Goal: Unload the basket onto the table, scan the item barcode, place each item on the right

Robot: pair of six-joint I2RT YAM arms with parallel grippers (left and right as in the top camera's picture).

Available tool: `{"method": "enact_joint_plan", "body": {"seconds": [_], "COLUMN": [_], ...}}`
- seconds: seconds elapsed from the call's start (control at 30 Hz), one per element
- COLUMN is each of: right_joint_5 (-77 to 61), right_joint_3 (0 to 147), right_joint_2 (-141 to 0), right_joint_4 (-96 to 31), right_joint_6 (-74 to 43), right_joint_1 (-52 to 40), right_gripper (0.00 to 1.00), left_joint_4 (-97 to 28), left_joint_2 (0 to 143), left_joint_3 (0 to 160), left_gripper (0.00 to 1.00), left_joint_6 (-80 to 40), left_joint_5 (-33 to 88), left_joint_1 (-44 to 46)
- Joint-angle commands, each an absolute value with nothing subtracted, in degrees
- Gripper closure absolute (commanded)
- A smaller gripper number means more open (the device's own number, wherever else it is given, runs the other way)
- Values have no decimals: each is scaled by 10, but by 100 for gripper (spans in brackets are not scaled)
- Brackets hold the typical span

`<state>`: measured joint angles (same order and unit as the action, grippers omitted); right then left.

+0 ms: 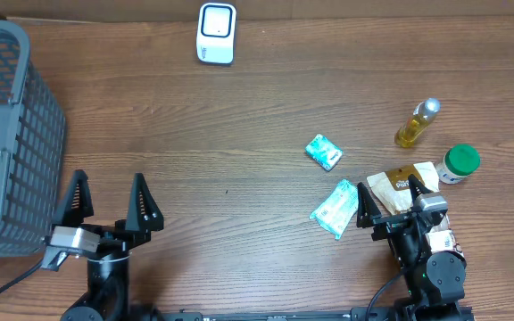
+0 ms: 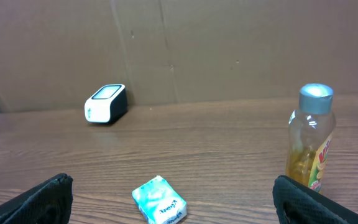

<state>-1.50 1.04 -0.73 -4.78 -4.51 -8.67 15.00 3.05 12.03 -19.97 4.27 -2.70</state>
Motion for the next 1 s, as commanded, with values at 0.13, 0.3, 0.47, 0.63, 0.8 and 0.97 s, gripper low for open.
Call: {"method": "enact_joint_plan", "body": {"seconds": [0.13, 0.3, 0.47, 0.63, 0.8, 0.97], "right_joint_5": [-16, -16, -16, -16, -16, -16], "right_joint_3": [4, 4, 4, 4, 4, 4], "right_joint_2": [-2, -2, -2, -2, -2, -2], "right_joint_4": [-47, -47, -47, -47, -47, -47], "right_joint_6": [-47, -47, -47, -47, -47, -47], "right_joint_1": [-85, -85, -85, -85, -85, -85], "right_gripper": [0, 0, 0, 0, 0, 0], "left_joint_4": [180, 183, 153, 113, 51, -3], "left_joint_2": [2, 2, 2, 2, 2, 2], "left_joint_3": [49, 19, 3, 3, 3, 3], "left_gripper": [0, 0, 1, 0, 1, 0], "left_joint_6": [-201, -201, -192, -162, -132, -96], "left_joint_5": [39, 39, 39, 39, 41, 41], "left_joint_1": [-34, -34, -35, -41, -43, -43]}}
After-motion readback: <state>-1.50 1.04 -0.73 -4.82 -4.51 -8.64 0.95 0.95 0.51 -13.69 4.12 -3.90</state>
